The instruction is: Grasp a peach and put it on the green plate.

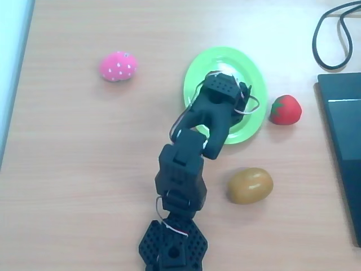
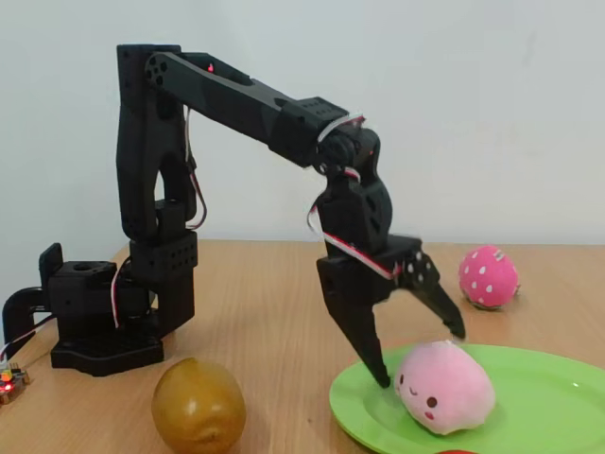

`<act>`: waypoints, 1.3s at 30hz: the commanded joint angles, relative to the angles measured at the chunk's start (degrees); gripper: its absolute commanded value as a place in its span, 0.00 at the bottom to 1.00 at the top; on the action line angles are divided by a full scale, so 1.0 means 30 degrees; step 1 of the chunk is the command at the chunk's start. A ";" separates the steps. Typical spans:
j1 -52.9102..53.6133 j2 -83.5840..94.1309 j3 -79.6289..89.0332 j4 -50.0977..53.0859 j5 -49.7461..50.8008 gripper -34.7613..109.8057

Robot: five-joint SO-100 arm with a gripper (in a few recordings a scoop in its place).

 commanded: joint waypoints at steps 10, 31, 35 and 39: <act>-0.2373 0.5098 0.0352 0.2607 0.3223 0.48; -0.7061 1.2217 0.4307 0.0410 1.3887 0.18; -0.7441 1.3975 0.6445 -0.0996 1.5059 0.18; -0.8027 1.6494 0.9580 -0.1875 1.5879 0.18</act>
